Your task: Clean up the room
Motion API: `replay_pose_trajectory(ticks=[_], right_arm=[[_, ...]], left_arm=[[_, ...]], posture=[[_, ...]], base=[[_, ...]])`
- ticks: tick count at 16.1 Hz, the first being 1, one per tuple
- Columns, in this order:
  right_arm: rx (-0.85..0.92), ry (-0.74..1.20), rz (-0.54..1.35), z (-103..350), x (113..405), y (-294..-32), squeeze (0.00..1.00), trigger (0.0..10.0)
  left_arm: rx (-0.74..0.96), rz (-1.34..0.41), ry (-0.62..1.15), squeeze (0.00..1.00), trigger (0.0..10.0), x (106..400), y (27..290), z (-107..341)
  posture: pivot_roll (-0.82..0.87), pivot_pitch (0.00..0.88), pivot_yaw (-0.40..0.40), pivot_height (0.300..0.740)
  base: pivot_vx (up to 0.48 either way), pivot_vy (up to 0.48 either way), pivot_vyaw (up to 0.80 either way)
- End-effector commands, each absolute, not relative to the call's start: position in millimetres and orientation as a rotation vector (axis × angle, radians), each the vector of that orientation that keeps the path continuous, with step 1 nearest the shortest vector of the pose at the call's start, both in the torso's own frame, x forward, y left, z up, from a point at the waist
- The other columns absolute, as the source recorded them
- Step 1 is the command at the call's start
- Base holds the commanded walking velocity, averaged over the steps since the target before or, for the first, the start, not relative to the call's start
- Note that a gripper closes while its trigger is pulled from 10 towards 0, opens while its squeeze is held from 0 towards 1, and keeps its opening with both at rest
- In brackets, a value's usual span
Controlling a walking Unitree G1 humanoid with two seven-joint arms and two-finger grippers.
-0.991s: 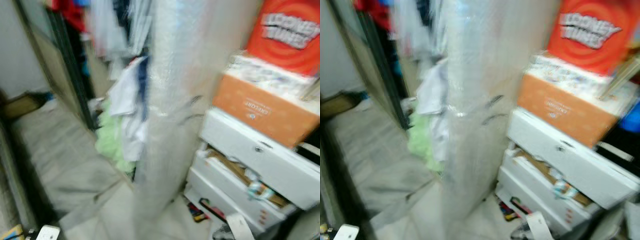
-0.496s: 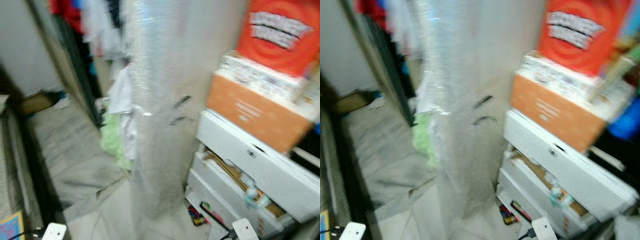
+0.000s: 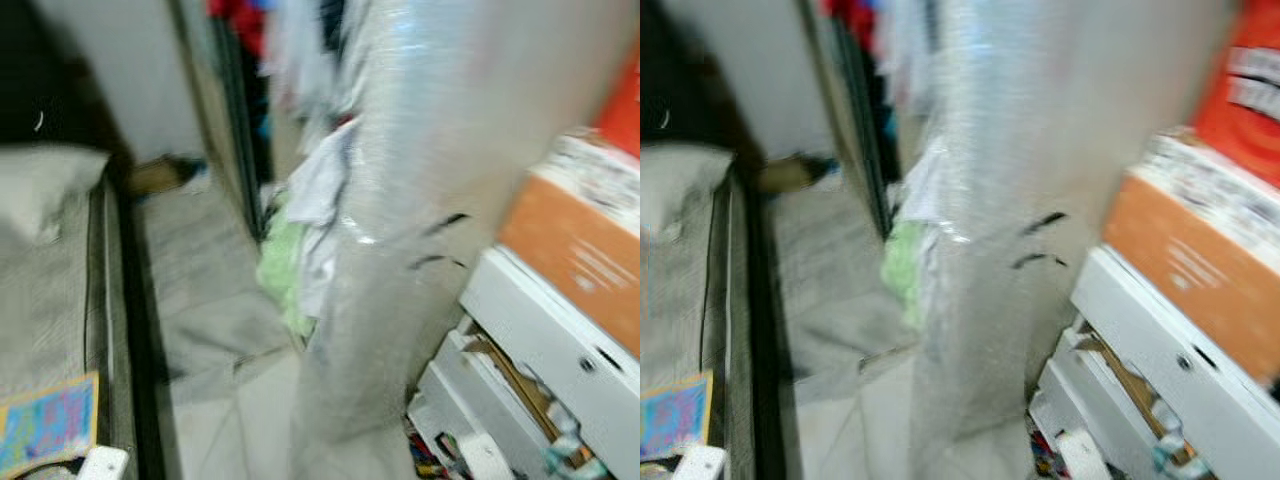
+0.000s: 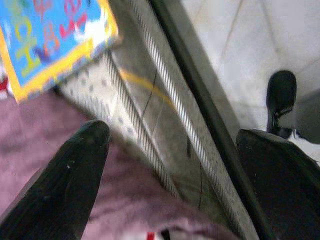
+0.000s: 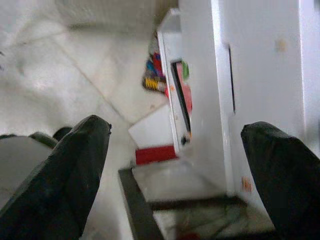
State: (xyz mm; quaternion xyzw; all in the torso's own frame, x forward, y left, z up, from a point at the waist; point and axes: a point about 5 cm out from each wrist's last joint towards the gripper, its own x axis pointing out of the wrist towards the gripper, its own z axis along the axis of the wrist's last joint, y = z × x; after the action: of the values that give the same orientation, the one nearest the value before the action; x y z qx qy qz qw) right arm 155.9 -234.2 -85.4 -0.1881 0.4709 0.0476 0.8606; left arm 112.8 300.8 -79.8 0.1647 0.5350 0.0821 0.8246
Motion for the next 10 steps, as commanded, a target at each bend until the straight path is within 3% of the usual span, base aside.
replay_pose_trajectory(ticks=[1, 10], right_arm=[[-0.409, 1.007, 0.098, -86.2, 150.6, -239.7, 0.0, 10.0], [-0.456, 1.003, 0.153, -85.1, 154.2, -238.2, 0.0, 10.0]], left_arm=[[0.339, 0.165, 1.123, 0.0, 10.0, 119.5, 299.3, -78.4], [0.228, 0.209, 1.126, 0.0, 10.0, 118.0, 297.7, -79.8]], posture=[[-0.07, 0.0, -0.032, 0.74], [-0.07, 0.0, -0.036, 0.74]], base=[[0.0, 0.0, 0.8], [0.0, 0.0, 0.8]])
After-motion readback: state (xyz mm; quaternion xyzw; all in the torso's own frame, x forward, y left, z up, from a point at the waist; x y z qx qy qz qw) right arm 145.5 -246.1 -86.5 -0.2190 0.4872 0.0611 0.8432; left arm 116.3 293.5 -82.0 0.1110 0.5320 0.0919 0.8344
